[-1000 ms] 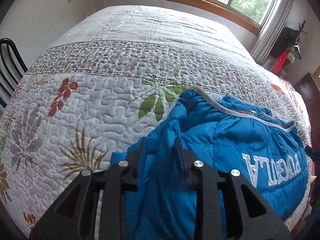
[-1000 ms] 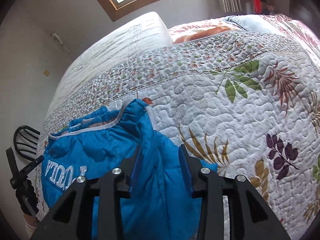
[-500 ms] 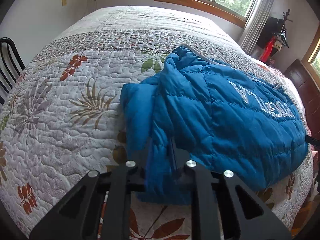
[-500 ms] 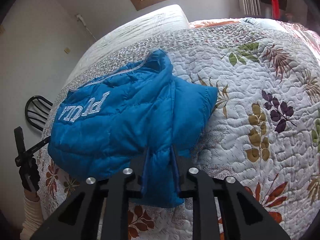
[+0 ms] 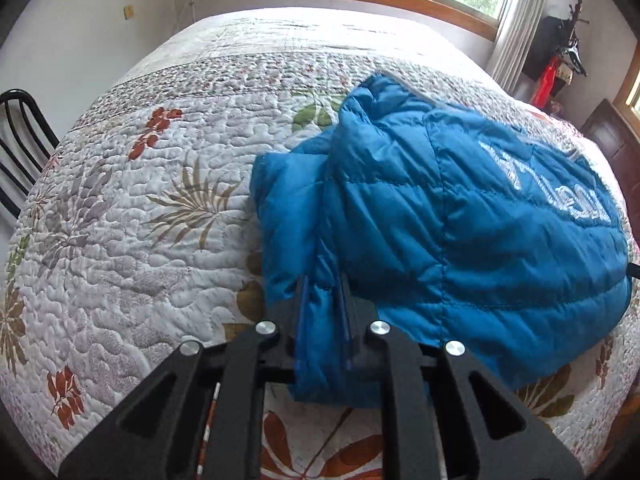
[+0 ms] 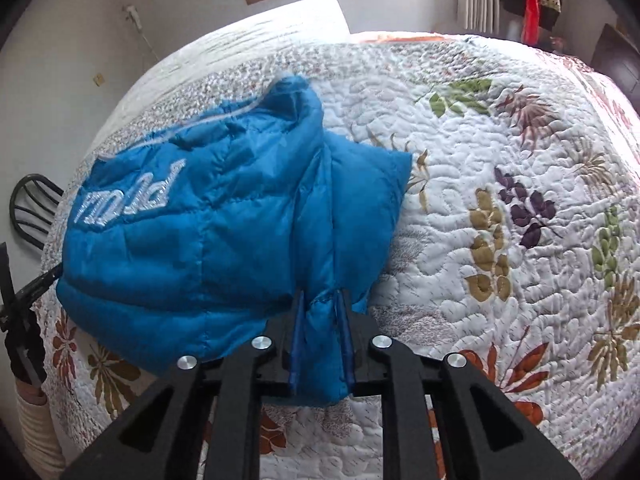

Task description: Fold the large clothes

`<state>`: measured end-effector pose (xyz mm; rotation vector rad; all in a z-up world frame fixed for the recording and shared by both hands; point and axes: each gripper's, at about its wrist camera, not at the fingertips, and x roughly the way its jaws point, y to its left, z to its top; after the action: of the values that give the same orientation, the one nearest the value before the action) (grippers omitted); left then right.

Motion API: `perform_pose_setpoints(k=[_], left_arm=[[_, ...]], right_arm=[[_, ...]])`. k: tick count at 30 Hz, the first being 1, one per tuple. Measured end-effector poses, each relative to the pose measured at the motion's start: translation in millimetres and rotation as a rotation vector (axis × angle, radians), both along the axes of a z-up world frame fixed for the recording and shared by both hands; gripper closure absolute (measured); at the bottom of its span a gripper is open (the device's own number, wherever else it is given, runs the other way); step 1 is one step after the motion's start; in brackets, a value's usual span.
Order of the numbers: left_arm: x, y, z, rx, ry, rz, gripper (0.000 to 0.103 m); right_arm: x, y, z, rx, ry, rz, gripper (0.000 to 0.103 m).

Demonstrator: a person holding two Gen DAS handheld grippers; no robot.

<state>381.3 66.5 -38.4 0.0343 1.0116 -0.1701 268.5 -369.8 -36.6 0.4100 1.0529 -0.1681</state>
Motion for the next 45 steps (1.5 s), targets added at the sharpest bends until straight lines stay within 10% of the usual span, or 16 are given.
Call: perform_pose_setpoints(k=[8,20,31,34,38,45], left_arm=[[-31.6,-56.1,51.0,-0.075,-0.105,-0.126,0.089],[-19.9,-111.8,-18.4,-0.031,0.03,-0.17,0.088],[-15.3,-109.4,-25.5,-0.05,0.068,-0.128,0.09],[-23.1,-93.9,-6.9,-0.07,0.066,-0.127,0.086],[-35.1,-51.5,22.0,-0.111,-0.013,-0.082,0.033],[-4.3,44.0,12.0,-0.196,0.072,0.096,0.031]], right_arm=[[6.6,71.7,57.2,0.049,-0.136,0.195,0.082],[58.0,128.1,-17.7,0.014,0.078,0.211,0.089],[57.1,119.4,-32.2,0.056,0.066,0.196,0.089],[37.4,108.3,-9.7,0.092,0.003,0.206,0.07],[0.9,74.6,30.2,0.055,-0.127,0.147,0.042],[-8.3,-14.7,13.7,0.197,-0.118,-0.023,0.03]])
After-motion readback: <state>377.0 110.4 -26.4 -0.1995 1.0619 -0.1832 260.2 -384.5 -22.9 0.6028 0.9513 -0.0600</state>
